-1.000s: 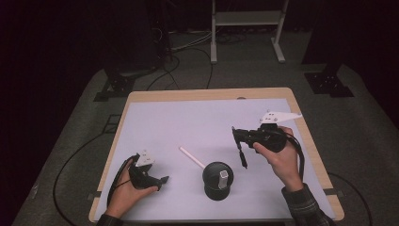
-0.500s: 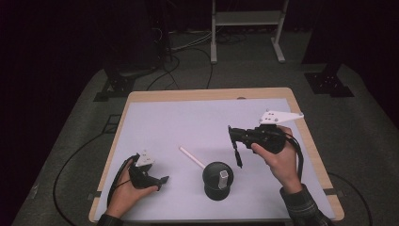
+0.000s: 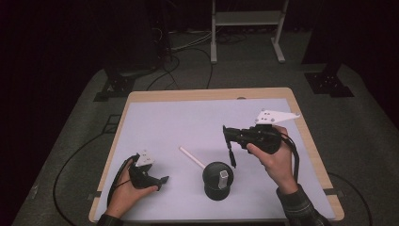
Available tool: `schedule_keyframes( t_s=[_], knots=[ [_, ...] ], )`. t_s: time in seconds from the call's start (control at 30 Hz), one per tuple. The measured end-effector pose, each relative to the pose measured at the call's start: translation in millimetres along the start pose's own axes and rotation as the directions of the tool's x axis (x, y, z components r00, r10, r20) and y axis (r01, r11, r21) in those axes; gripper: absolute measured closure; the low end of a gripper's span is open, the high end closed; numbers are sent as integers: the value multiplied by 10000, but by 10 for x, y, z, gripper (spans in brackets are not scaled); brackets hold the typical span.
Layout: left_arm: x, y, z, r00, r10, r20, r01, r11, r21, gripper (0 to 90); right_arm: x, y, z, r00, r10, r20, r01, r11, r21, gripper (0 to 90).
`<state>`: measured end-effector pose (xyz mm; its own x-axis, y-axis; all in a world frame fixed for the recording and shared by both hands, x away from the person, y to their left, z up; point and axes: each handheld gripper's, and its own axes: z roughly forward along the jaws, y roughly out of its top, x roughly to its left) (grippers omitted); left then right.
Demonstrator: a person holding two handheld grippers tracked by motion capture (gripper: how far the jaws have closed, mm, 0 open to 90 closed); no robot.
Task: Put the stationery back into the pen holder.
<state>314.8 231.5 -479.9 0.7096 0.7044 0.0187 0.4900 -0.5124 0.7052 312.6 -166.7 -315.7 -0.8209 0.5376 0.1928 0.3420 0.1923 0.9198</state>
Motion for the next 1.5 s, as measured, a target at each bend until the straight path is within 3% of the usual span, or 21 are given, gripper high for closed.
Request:
schedule_keyframes(
  t_s=[0.57,1.03,1.5],
  knots=[
    [1,0,-1,10000,0,7,0,10000,12,0,154,92,227,9980,-386,-507,384,9992,-54,792],
    [0,-1,0,10000,-10,1,10,10000,-10,0,198,12,432,9944,-572,-886,614,9971,450,792],
    [0,-1,0,10000,-9,1,9,10000,-9,0,178,-147,487,9938,-512,-991,622,9919,1111,792]
  ],
)
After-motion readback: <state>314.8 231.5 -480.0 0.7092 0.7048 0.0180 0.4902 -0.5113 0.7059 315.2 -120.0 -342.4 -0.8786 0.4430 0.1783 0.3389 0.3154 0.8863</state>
